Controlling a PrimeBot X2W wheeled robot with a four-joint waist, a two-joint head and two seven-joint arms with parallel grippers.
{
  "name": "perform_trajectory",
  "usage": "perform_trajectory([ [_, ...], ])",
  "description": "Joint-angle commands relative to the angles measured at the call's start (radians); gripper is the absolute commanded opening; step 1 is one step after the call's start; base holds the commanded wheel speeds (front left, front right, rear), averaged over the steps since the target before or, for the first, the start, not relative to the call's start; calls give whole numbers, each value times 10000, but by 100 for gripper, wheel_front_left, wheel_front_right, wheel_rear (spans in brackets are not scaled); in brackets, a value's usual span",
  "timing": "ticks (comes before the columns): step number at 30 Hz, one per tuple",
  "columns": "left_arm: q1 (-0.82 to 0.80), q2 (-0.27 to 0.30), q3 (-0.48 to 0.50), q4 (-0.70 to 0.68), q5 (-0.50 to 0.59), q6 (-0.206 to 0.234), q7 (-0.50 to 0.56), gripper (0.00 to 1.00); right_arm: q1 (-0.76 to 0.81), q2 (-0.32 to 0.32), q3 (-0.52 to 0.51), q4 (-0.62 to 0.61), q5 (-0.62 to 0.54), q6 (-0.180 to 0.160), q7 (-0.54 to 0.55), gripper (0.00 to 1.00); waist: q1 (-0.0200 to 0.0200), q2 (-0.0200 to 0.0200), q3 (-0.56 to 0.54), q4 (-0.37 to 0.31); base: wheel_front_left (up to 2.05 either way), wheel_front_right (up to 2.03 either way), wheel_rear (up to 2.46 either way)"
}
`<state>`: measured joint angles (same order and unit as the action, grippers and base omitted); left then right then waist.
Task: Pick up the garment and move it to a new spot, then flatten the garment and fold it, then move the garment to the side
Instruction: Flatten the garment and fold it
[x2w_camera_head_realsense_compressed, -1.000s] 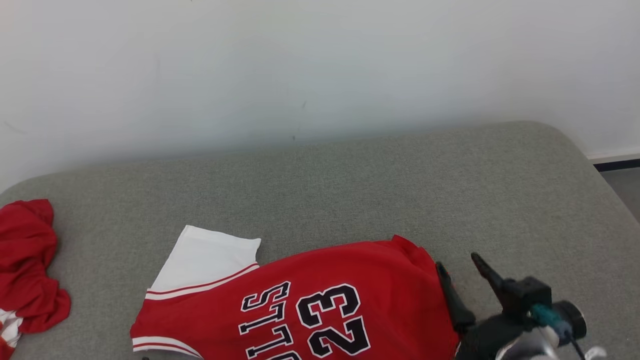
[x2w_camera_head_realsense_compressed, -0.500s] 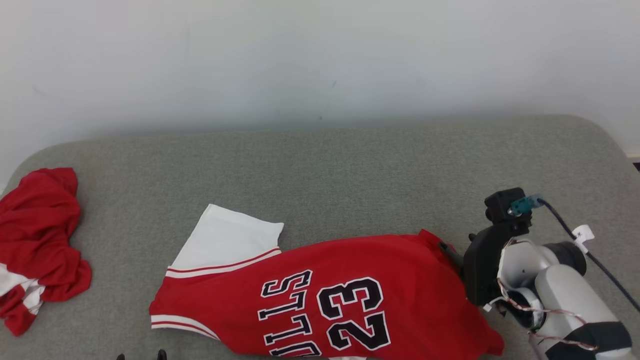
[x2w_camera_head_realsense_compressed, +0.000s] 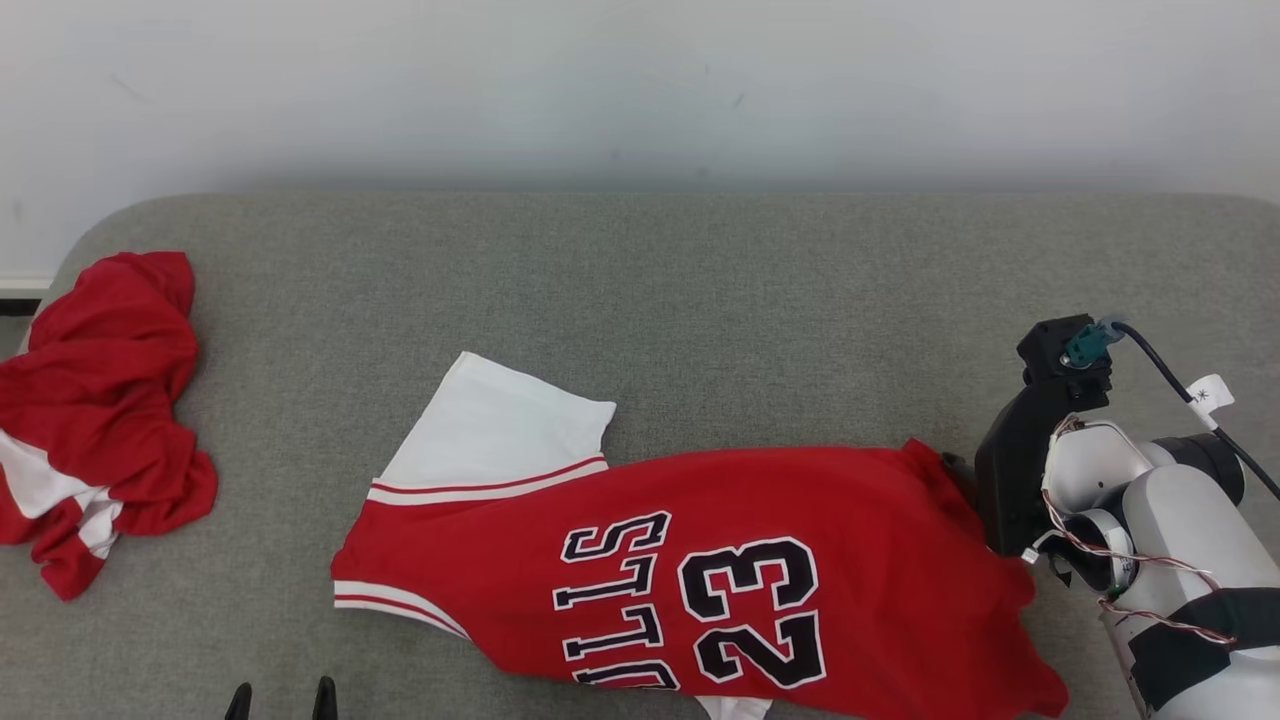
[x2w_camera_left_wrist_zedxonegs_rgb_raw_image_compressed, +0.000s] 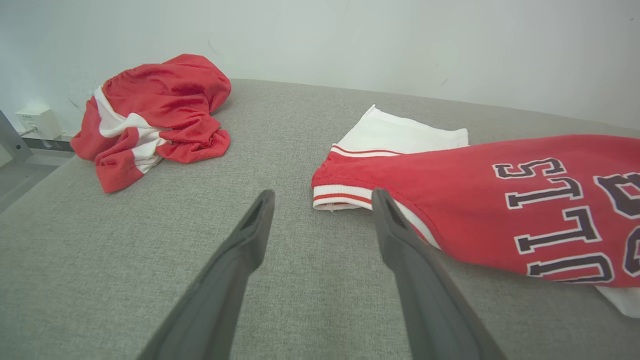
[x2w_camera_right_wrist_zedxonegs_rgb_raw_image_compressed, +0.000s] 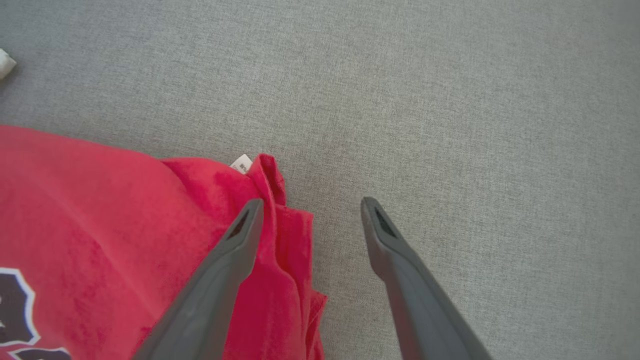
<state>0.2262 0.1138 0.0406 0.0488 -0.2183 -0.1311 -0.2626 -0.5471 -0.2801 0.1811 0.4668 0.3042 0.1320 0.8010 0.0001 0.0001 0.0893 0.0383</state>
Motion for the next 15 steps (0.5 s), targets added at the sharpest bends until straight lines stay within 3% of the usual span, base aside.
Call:
perform_trajectory([
  [1, -40, 57, -18, -23, -27, 13, -33, 100, 28, 50, -60, -59, -78, -26, 72, 100, -1, -1, 147, 102, 0, 0, 0],
  [5, -102, 103, -61, -2, -83, 13, -33, 100, 46, 162, 9, -109, -197, -26, 262, 100, -1, -1, 286, 137, 0, 0, 0],
  [8, -141, 122, -68, 20, -92, 12, -33, 100, 104, 231, 138, -104, -204, -26, 450, 84, -1, -1, 357, 147, 0, 0, 0],
  [11, -145, 100, -48, 42, -83, 12, -33, 100, 179, 243, 280, -142, -66, -26, 642, 44, -1, -1, 417, 148, 0, 0, 0],
  [12, -150, 89, -49, 48, -76, 12, -33, 100, 178, 236, 297, -164, -57, -26, 650, 25, -1, -1, 431, 146, 0, 0, 0],
  [13, -155, 72, -52, 45, -59, 12, -33, 100, 175, 225, 309, -184, -61, -26, 644, 0, -1, -1, 445, 143, 0, 0, 0],
  [15, -169, 47, -59, 41, -30, 12, -33, 100, 145, 183, 288, -272, -150, -26, 486, 0, -1, -1, 469, 136, 0, 0, 0],
])
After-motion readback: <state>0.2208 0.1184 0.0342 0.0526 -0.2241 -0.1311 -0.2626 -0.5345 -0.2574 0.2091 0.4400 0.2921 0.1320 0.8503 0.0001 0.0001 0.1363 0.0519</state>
